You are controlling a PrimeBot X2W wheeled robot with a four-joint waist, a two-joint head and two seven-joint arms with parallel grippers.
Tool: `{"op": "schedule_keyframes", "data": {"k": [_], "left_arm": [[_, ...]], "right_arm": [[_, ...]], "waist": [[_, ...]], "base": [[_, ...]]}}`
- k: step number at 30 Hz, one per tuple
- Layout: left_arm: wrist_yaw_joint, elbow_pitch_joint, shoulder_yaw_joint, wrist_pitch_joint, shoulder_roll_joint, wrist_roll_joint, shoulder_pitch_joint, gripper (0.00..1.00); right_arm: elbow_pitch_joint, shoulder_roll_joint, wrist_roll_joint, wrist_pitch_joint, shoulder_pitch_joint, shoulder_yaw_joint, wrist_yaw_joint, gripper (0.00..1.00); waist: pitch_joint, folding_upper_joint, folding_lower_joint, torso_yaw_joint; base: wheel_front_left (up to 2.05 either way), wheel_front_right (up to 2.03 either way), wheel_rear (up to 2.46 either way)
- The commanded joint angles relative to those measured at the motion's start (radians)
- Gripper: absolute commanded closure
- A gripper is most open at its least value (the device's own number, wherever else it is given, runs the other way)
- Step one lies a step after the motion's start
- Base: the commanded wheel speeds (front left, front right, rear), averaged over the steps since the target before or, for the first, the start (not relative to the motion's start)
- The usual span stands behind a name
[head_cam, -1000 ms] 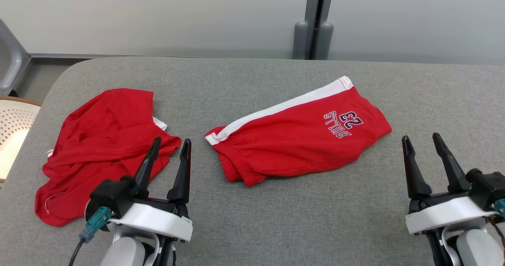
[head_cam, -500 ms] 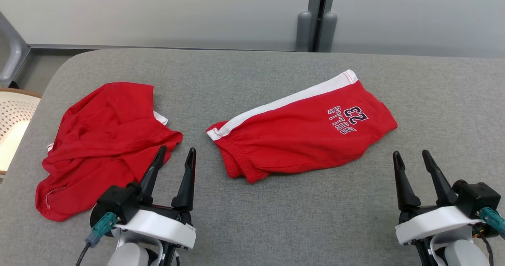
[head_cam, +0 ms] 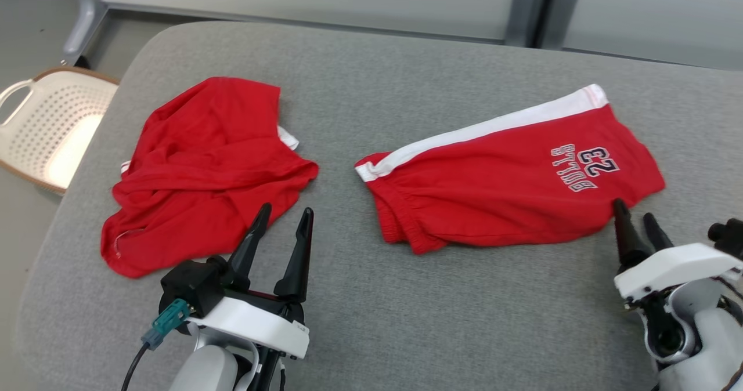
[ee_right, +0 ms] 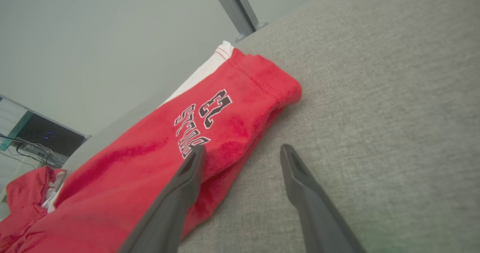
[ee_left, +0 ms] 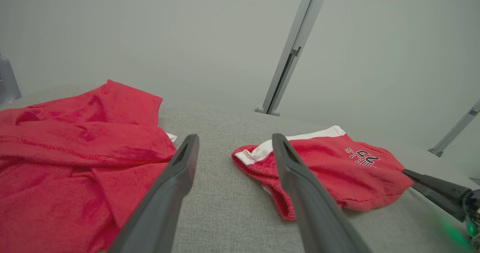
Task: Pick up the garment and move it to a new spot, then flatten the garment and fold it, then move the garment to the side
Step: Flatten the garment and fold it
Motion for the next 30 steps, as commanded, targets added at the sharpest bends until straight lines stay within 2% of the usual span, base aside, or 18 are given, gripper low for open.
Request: {"op": "schedule_keyframes", "data": {"k": [1,7,13,19,20,21,22,23,30], "left_arm": [[-0.001,-0.003,-0.005,0.0,0.002,-0.007,-0.013,0.0],[0.016,-0.02,-0.036,0.0,0.003,-0.04,-0.025,0.0],[0.019,-0.045,-0.05,0.0,0.003,-0.076,-0.033,0.0],[0.025,-0.064,-0.061,0.0,0.003,-0.093,-0.044,0.0],[0.026,-0.066,-0.063,0.0,0.003,-0.093,-0.045,0.0],[0.027,-0.068,-0.065,0.0,0.003,-0.093,-0.045,0.0],[0.028,-0.069,-0.066,0.0,0.003,-0.095,-0.044,0.0],[0.029,-0.07,-0.066,0.0,0.003,-0.096,-0.044,0.0],[0.027,-0.054,-0.055,0.0,0.003,-0.079,-0.039,0.0]], "right_arm": [[0.012,-0.003,0.011,0.012,-0.016,-0.015,0.0,0.0],[0.11,0.013,0.046,0.109,-0.093,-0.113,0.003,0.0],[0.192,0.0,-0.016,0.208,-0.157,-0.157,0.003,0.0],[0.247,0.006,-0.07,0.254,-0.208,-0.202,0.003,0.01],[0.253,0.007,-0.076,0.258,-0.216,-0.209,0.003,0.22],[0.258,0.011,-0.082,0.261,-0.224,-0.216,0.002,0.62],[0.261,0.014,-0.087,0.26,-0.231,-0.221,0.002,0.94],[0.262,0.016,-0.095,0.254,-0.236,-0.224,0.002,1.0],[0.213,0.023,-0.093,0.162,-0.231,-0.237,0.0,1.0]], "waist": [[0.026,0.0,0.0,0.035],[0.053,0.0,0.0,0.094],[0.077,0.0,0.0,0.143],[0.092,0.0,0.0,0.164],[0.094,0.0,0.0,0.166],[0.097,0.0,0.0,0.167],[0.099,0.0,0.0,0.168],[0.1,0.0,0.0,0.168],[0.086,0.0,0.0,0.137]], "base": [[0.0,0.0,0.0],[0.0,0.0,0.0],[0.0,0.0,0.0],[0.0,0.0,0.0],[0.0,0.0,0.0],[0.0,0.0,0.0],[0.0,0.0,0.0],[0.0,0.0,0.0],[0.0,0.0,0.0]]}}
